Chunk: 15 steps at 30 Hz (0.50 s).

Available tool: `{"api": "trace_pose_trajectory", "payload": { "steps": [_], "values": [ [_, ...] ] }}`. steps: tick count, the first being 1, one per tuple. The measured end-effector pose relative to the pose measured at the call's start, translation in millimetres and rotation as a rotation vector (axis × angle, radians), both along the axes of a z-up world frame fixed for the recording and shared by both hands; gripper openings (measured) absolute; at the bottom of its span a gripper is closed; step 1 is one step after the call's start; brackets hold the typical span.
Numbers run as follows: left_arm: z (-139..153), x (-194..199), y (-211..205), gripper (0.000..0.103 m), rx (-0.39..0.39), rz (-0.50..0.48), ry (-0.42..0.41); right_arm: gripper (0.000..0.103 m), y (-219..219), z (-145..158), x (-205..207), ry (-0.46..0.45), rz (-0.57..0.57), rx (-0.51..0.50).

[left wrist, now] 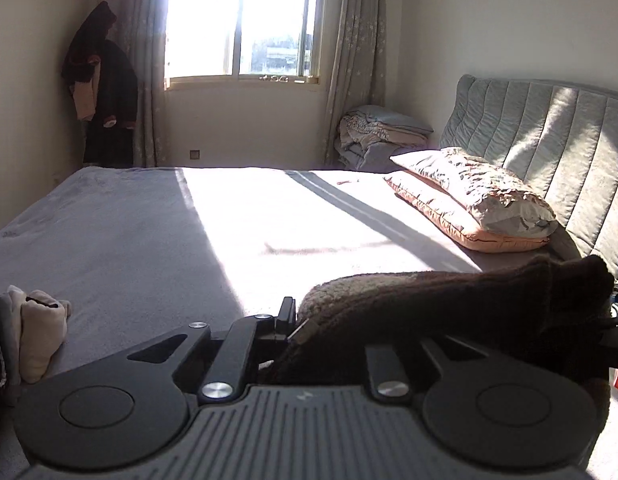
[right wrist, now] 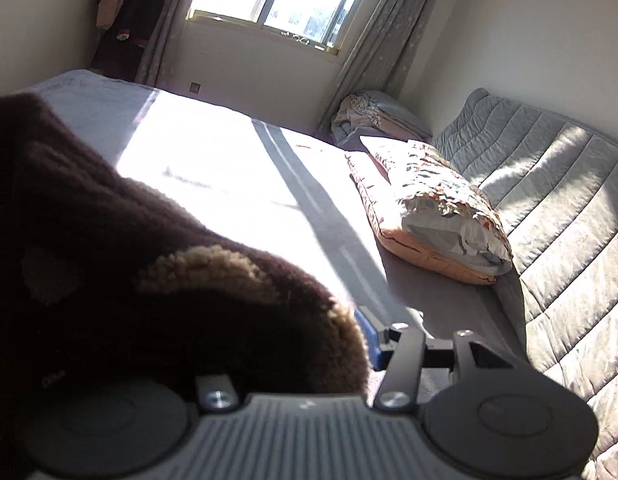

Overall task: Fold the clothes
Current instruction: 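Lay the sweater flat on the bed and open both grippers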

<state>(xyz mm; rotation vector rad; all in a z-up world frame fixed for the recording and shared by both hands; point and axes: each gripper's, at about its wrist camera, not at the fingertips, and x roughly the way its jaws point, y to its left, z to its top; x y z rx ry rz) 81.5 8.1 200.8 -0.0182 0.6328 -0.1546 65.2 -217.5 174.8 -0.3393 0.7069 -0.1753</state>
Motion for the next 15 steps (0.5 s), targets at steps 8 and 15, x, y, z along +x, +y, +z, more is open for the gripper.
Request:
{"api": "trace_pose_trajectory", "payload": {
  "steps": [8,15],
  "values": [
    [-102,-23,36,0.044,-0.111,0.038,0.111,0.071,-43,-104,-68,0.015,0.022,0.250],
    [-81,-55,60,0.053,-0.137,0.026,0.043,0.091,-15,-98,-115,-0.041,0.257,0.317]
  ]
}}
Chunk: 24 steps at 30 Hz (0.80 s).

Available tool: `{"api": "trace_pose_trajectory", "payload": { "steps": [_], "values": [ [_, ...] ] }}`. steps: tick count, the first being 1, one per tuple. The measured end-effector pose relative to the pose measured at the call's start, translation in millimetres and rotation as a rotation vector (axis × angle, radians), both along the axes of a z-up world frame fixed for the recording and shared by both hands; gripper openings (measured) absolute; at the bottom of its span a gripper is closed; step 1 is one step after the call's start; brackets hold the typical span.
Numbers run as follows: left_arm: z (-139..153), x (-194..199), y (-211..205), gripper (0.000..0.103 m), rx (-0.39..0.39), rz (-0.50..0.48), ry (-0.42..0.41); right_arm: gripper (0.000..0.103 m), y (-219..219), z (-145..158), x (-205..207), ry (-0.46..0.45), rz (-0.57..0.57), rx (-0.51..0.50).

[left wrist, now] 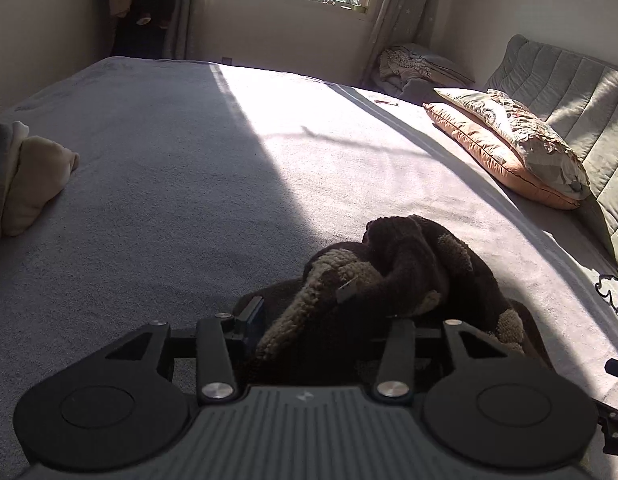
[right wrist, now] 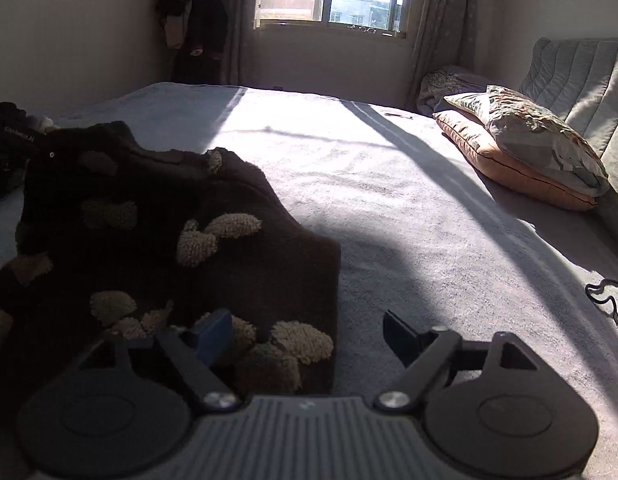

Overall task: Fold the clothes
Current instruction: 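Lay the sweater flat on the bed and open both grippers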

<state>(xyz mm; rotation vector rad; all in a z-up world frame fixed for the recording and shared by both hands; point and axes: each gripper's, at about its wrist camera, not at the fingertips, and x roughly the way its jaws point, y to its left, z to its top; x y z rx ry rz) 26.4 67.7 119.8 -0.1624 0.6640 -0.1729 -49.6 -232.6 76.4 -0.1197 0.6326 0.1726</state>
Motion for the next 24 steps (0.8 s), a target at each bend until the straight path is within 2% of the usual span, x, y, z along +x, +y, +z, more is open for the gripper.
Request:
{"api": "trace_pose_trajectory", "payload": {
  "steps": [2,4,5,7,8,9,11,12,13,14,17,18,22,24],
  "values": [
    [1,-13,2,0.062,-0.021,-0.004,-0.020,0.093,12,5,-10,-0.030,0.070,0.014],
    [2,-26,4,0.063,-0.043,-0.008,-0.039,0.093,29,-3,-5,0.005,0.127,0.022],
    [0,-32,4,0.065,-0.054,0.001,-0.042,0.093,39,-10,-1,0.022,0.151,-0.015],
    [-10,-35,-1,0.071,-0.024,-0.011,-0.019,0.092,57,-25,8,0.051,0.179,-0.084],
    [-15,-36,-4,0.074,-0.005,-0.019,-0.006,0.088,64,-32,14,0.065,0.187,-0.117],
    [-24,-33,-5,0.074,0.021,-0.014,0.010,0.083,71,-40,19,0.078,0.195,-0.150],
    [-42,-26,-5,0.072,0.077,0.004,0.045,0.043,76,-48,31,0.107,0.197,-0.166],
    [-51,-22,-5,0.070,0.105,0.014,0.062,0.036,74,-48,36,0.119,0.194,-0.149],
    [-51,-17,-1,0.043,0.116,0.030,0.058,0.023,68,-42,39,0.113,0.187,-0.113],
    [-47,-12,3,0.006,0.123,0.050,0.046,0.006,63,-31,39,0.085,0.160,-0.104],
    [-37,4,17,0.007,0.142,0.108,0.010,0.006,39,8,40,0.007,0.110,-0.049],
    [-30,11,20,0.007,0.158,0.113,-0.007,0.006,28,22,44,-0.019,0.086,-0.059],
    [-6,51,28,0.007,0.211,0.099,-0.045,0.006,-5,45,82,-0.091,-0.025,-0.230],
    [-1,91,32,0.007,0.240,0.117,-0.018,0.005,-34,55,116,-0.128,-0.128,-0.264]
  ]
}}
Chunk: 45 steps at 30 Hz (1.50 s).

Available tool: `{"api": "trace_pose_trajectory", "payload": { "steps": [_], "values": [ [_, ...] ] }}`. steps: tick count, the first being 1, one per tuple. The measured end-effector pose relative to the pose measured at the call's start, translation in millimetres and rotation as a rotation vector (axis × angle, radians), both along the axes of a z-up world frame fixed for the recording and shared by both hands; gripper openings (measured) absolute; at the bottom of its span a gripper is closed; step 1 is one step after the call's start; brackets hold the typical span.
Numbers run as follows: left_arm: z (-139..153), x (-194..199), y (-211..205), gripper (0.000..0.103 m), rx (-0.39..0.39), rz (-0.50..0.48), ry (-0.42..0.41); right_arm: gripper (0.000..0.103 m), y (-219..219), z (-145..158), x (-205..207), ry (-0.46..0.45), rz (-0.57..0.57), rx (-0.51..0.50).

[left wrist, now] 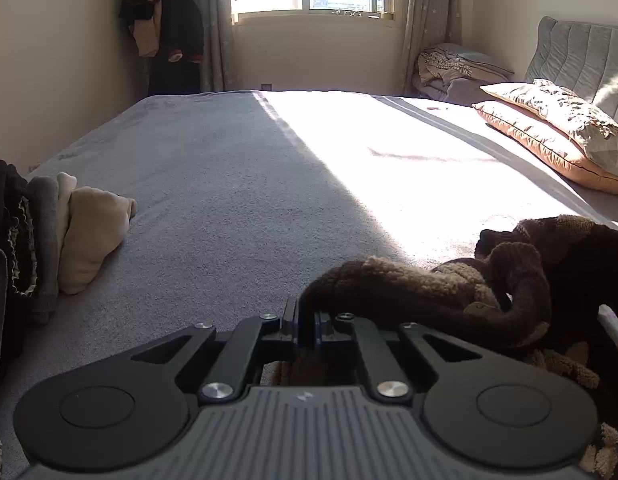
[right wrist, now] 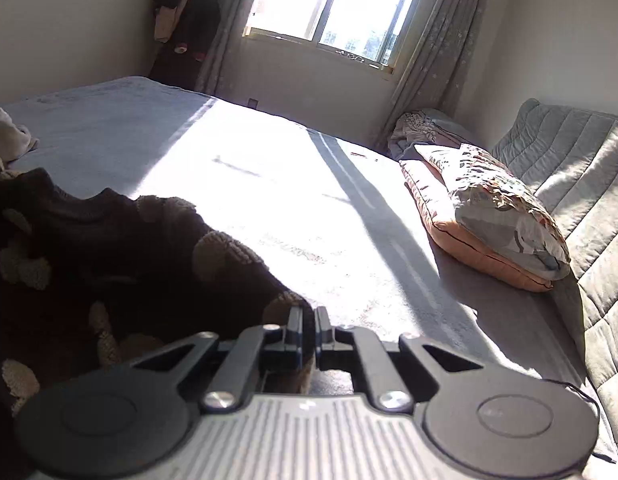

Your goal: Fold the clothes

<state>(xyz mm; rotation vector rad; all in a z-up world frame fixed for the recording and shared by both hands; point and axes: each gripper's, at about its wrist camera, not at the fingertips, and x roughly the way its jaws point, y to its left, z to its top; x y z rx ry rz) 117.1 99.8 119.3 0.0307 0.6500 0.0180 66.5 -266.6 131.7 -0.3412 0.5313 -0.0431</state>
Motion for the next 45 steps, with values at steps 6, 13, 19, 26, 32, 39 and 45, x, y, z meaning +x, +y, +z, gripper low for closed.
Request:
{"api": "trace_pose_trajectory", "payload": {
  "steps": [6,13,19,26,32,39,45],
  "values": [
    [23,78,23,0.027,0.002,0.119,0.110,0.017,-94,9,64,-0.095,-0.521,-0.063],
    [49,-26,18,0.065,-0.132,0.104,-0.015,0.072,-77,-34,-44,0.049,-0.209,0.335],
    [15,-142,-26,0.065,-0.252,-0.062,0.055,0.072,-57,-82,-114,0.193,-0.171,0.661],
    [-60,-196,-41,0.065,-0.345,0.010,0.216,0.072,-51,-108,-173,0.283,-0.149,0.834],
    [-96,-197,-59,0.075,-0.361,-0.014,0.202,0.073,-27,-128,-185,0.290,-0.118,0.879],
    [-91,-185,-61,0.014,-0.468,-0.019,0.224,0.010,-15,-102,-189,0.213,-0.068,0.848],
    [-63,-214,-39,0.009,-0.608,-0.006,0.205,0.008,-14,-73,-198,0.159,-0.020,0.875]
  ]
}}
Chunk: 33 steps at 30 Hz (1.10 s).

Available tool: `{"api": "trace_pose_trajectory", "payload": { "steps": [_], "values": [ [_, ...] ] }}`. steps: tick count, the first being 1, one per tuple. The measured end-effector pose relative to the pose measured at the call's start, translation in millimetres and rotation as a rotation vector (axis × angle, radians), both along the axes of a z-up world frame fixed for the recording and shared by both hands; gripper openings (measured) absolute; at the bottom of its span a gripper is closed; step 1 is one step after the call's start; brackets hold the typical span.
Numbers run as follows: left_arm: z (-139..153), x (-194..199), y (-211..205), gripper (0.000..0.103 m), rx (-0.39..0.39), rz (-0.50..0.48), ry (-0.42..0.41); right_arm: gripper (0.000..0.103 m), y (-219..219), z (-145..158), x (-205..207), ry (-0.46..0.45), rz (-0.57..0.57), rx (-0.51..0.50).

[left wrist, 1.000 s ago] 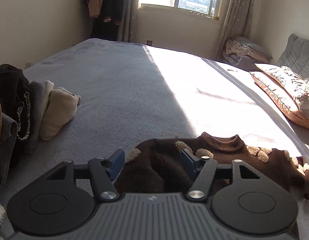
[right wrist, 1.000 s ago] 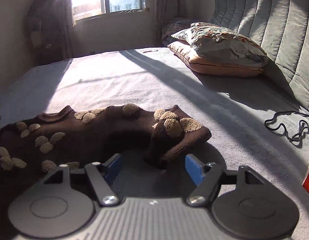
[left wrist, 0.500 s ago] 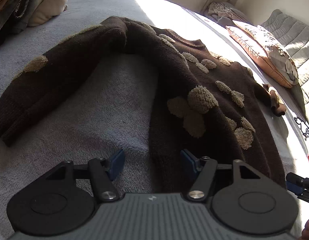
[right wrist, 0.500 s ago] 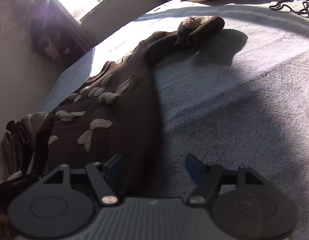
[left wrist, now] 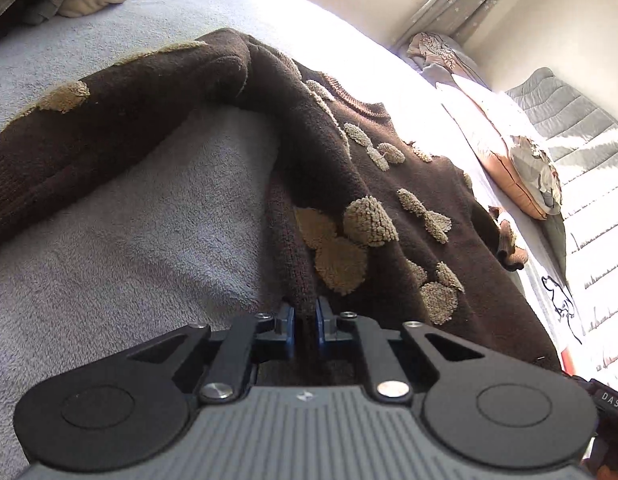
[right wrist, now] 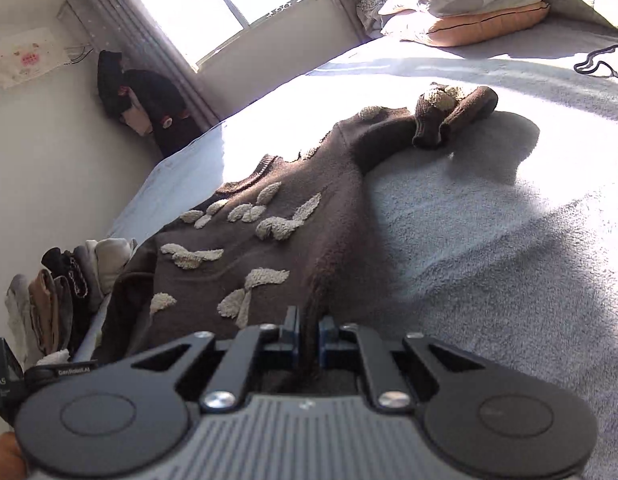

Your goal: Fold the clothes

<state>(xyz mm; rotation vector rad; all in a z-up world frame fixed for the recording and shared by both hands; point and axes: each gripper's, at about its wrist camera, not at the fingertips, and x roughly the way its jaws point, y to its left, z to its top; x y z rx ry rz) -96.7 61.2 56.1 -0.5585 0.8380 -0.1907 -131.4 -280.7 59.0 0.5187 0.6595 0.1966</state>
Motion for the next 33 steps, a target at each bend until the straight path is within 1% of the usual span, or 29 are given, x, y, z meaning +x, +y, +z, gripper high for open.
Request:
{"api": "trace_pose_trajectory", "payload": {
  "steps": [1,3,5,6,7,9,10,11,12,13,14,15,16,19,20,22,24,25,26,27,28,29,30,31,32,33],
  "values": [
    [10,-10,2,0.009,-0.022,-0.004,-0.016,0.008,-1,0,-1,0.004,0.002,-0.004],
    [39,-39,7,0.009,-0.039,-0.008,-0.083,0.006,-3,-1,-3,0.012,0.006,-0.012],
    [63,-66,14,0.001,-0.048,-0.009,-0.159,0.000,-5,-1,-6,0.019,0.011,-0.019],
    [73,-78,16,0.001,-0.040,-0.006,-0.195,0.000,-6,-1,-7,0.023,0.013,-0.023],
    [78,-83,17,0.002,-0.015,0.003,-0.208,0.000,-7,-1,-8,0.027,0.015,-0.027],
    [76,-79,17,0.003,0.047,0.036,-0.194,0.001,-10,-2,-10,0.035,0.019,-0.035],
    [70,-73,16,0.004,0.057,0.045,-0.168,0.005,-11,-2,-11,0.039,0.021,-0.039],
    [63,-66,15,0.008,0.064,0.051,-0.142,0.007,-12,-2,-12,0.042,0.023,-0.042],
    [55,-61,14,0.009,0.072,0.056,-0.117,0.015,-13,-2,-13,0.046,0.026,-0.046],
    [48,-55,13,0.016,0.081,0.061,-0.093,0.028,-14,-2,-14,0.050,0.028,-0.050],
    [40,-50,12,0.028,0.089,0.067,-0.069,0.047,-15,-3,-15,0.054,0.030,-0.054],
    [32,-46,13,0.034,0.112,0.069,-0.050,0.057,-16,-5,-16,0.060,0.030,-0.055],
    [23,-43,13,0.043,0.140,0.070,-0.033,0.068,-16,-14,-13,0.074,0.025,-0.045],
    [-1,-34,20,0.047,0.147,0.077,0.025,0.069,-22,-40,-5,0.115,-0.017,0.019],
    [-8,-33,22,0.052,0.162,0.087,0.036,0.069,-24,-48,-3,0.123,-0.038,0.038],
    [-18,-29,22,0.056,0.195,0.117,0.037,0.071,-24,-60,0,0.116,-0.054,0.046],
    [-27,-26,17,0.058,0.213,0.115,0.014,0.081,-18,-67,2,0.082,-0.033,0.028],
    [-30,-25,12,0.063,0.241,0.099,-0.014,0.090,-13,-70,2,0.062,-0.019,0.014],
    [-33,-25,5,0.067,0.275,0.080,-0.046,0.094,-6,-69,3,0.037,-0.006,-0.019],
    [-36,-25,-1,0.076,0.309,0.058,-0.074,0.100,1,-68,3,0.016,0.004,-0.054],
    [-38,-27,-7,0.085,0.335,0.040,-0.097,0.103,9,-68,4,0.009,0.005,-0.094],
    [-41,-29,-12,0.093,0.357,0.024,-0.120,0.103,17,-67,5,0.003,0.006,-0.132],
    [-43,-32,-18,0.096,0.380,0.007,-0.143,0.103,21,-68,5,-0.004,0.000,-0.156],
    [-44,-33,-19,0.099,0.381,0.006,-0.150,0.103,24,-69,3,-0.019,-0.012,-0.160],
    [-43,-33,-19,0.100,0.376,0.011,-0.153,0.103,26,-70,1,-0.033,-0.026,-0.152],
    [-43,-34,-19,0.100,0.370,0.015,-0.155,0.103,22,-72,-1,-0.043,-0.046,-0.107]
  ]
}}
